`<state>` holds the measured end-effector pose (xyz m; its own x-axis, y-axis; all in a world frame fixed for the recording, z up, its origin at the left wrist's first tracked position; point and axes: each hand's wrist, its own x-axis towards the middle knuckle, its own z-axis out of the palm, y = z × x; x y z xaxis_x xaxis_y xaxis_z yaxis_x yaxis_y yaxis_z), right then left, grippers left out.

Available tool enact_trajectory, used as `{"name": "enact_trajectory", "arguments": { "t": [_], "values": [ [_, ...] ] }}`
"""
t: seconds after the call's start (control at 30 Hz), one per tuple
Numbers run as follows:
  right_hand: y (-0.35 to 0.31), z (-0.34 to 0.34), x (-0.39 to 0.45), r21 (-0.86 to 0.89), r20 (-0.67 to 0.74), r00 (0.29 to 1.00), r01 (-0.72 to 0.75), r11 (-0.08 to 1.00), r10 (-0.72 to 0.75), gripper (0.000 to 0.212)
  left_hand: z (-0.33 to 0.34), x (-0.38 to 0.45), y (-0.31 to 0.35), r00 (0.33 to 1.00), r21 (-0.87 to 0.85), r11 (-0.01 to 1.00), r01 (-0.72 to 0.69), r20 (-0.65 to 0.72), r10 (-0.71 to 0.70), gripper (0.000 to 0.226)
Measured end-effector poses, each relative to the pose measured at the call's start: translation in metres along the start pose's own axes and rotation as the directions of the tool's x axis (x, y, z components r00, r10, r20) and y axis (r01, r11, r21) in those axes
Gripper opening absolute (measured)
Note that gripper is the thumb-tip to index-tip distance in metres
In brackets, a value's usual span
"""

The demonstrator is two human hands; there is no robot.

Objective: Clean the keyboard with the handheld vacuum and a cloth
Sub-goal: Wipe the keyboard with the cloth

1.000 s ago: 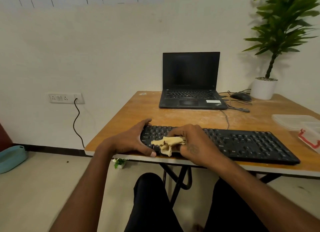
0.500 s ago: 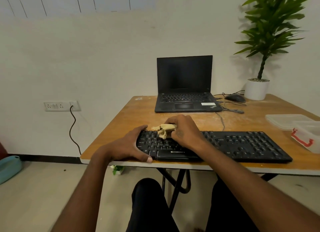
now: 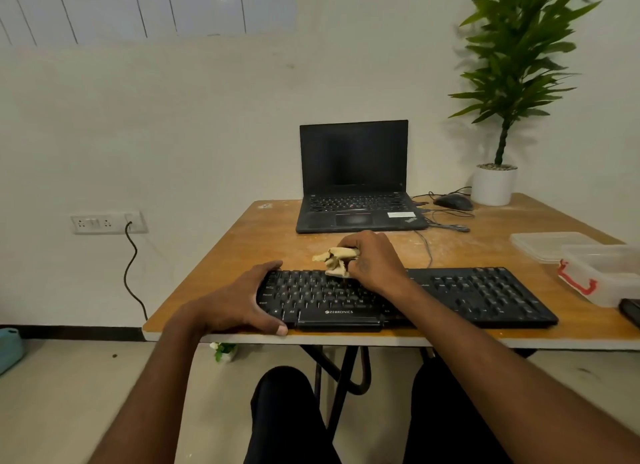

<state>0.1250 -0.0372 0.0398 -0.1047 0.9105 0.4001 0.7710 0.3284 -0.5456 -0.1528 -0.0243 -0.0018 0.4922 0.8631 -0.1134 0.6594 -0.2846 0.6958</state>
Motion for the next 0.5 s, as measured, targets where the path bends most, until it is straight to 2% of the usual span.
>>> {"name": "enact_trajectory", "arguments": {
  "t": [0.17, 0.33, 0.5],
  "values": [
    [0.0, 0.0, -0.014, 0.027, 0.034, 0.999, 0.018, 0.999, -0.019, 0.044, 0.001, -0.002, 0.001, 1.0, 0.003, 1.0, 0.008, -0.001, -0.008, 0.139],
    [-0.001, -0.012, -0.059, 0.132, 0.108, 0.989, 0.085, 0.988, -0.099, 0.063, 0.0, -0.003, 0.004, 1.0, 0.024, 1.0, 0.003, -0.01, -0.003, 0.138],
    [0.004, -0.016, -0.058, 0.143, 0.088, 0.992, 0.075, 0.987, -0.088, 0.059, -0.004, 0.0, 0.009, 0.999, 0.058, 0.998, -0.003, 0.054, 0.0, 0.143]
  ]
}}
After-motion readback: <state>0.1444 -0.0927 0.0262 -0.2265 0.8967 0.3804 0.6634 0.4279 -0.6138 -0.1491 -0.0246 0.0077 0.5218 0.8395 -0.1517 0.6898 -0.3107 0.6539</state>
